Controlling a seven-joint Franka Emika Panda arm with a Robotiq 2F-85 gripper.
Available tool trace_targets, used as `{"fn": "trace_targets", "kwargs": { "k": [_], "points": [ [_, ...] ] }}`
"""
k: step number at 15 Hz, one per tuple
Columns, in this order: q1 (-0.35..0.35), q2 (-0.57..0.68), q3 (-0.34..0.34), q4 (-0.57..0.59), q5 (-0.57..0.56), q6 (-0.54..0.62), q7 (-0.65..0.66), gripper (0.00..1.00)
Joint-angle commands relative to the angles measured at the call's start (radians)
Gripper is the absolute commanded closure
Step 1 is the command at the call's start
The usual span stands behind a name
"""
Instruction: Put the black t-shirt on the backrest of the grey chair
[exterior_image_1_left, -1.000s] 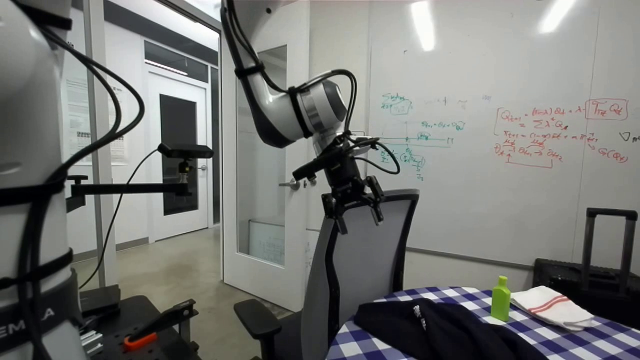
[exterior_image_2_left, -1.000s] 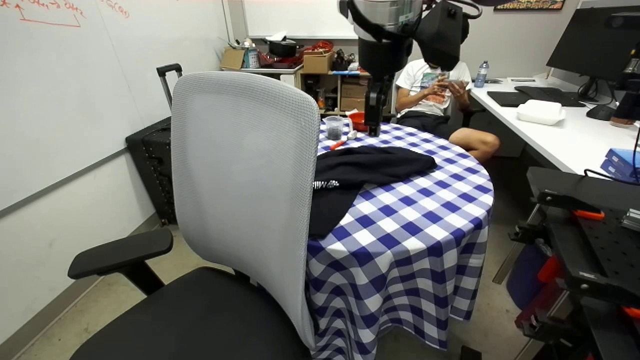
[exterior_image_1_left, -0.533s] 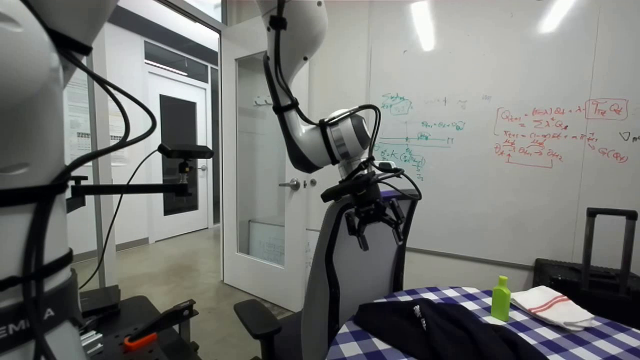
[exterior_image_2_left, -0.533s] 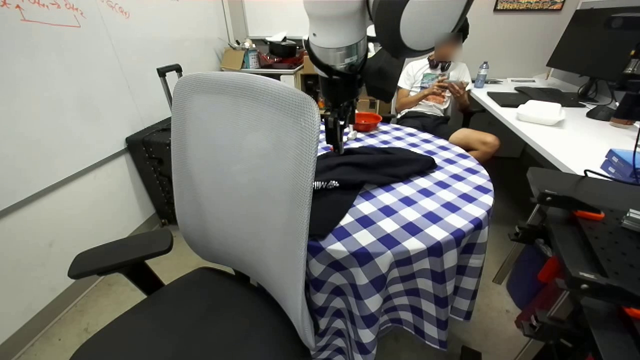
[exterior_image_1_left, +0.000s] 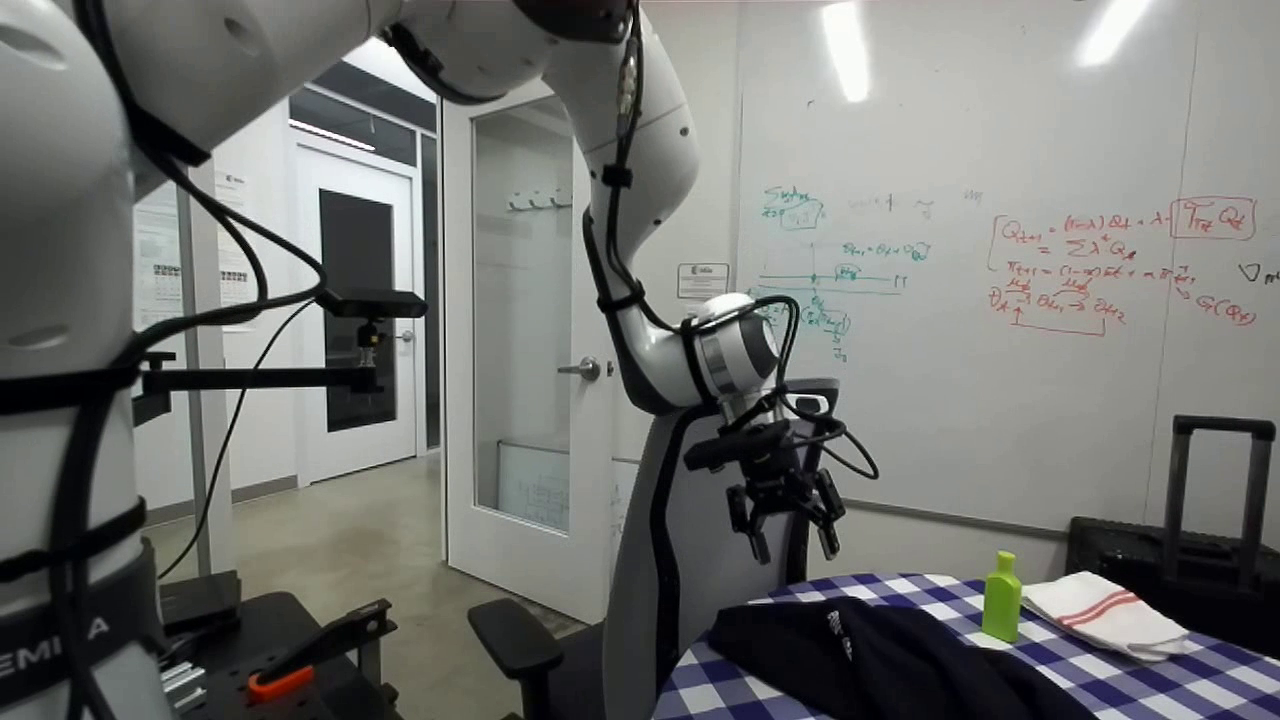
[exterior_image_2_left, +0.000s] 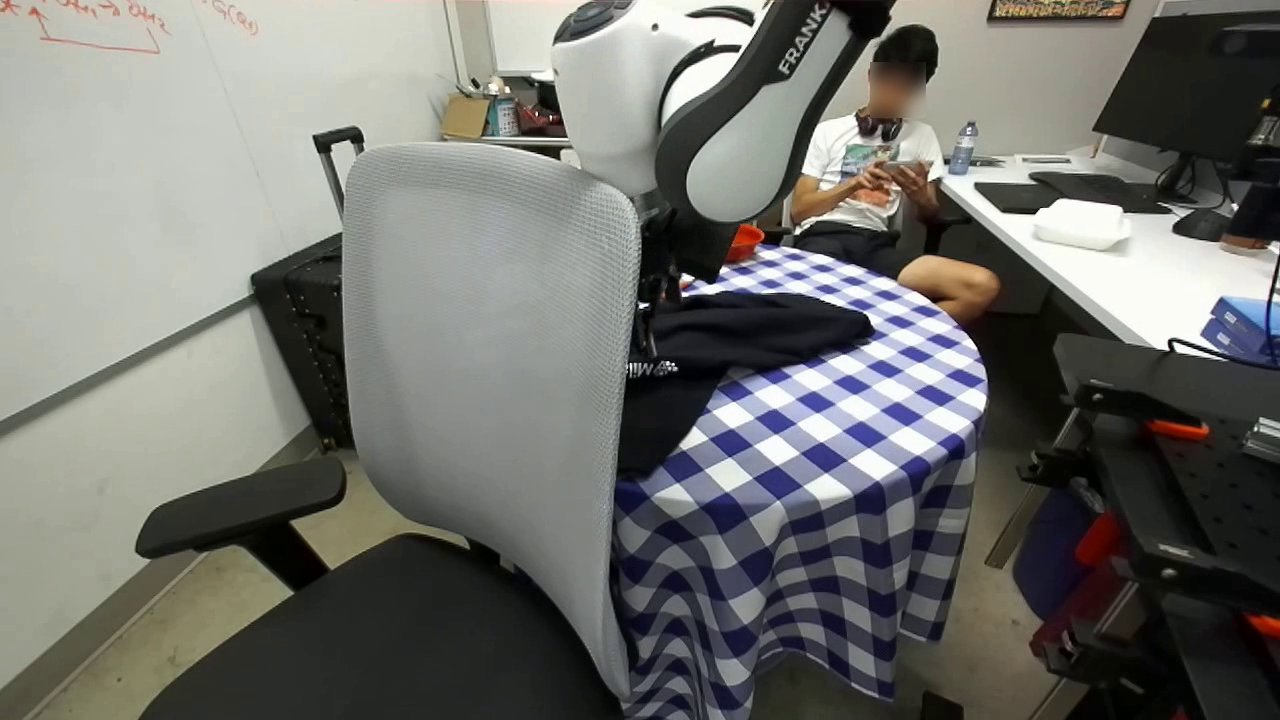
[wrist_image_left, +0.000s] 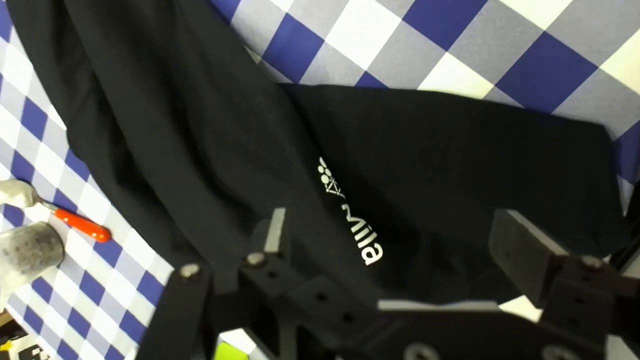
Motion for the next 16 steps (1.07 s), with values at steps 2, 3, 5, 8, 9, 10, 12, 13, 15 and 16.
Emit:
{"fn": "trace_targets", "kwargs": {
  "k": [2,3,5,8,9,10,12,13,15,16],
  "points": [
    [0.021,0.157,-0.052,0.162,0.112,0.031,-0.066,0.00],
    [0.021,0.175,-0.058,0.180,0.132,0.035,-0.073,0.00],
    [0.022,0.212,-0.064,0.219,0.168,0.031,-0.078,0.00],
    [0.025,0.259,-0.072,0.259,0.202,0.029,-0.074,0.00],
    [0.029,0.277,-0.078,0.271,0.206,0.026,-0.072,0.00],
    [0.031,0.295,-0.082,0.286,0.211,0.022,-0.069,0.00],
    [0.029,0.332,-0.087,0.320,0.231,0.014,-0.069,0.00],
    [0.032,0.353,-0.094,0.342,0.238,0.017,-0.064,0.00],
    [0.037,0.390,-0.105,0.384,0.251,0.017,-0.054,0.00],
    [0.041,0.407,-0.109,0.403,0.258,0.019,-0.050,0.00]
  ]
}}
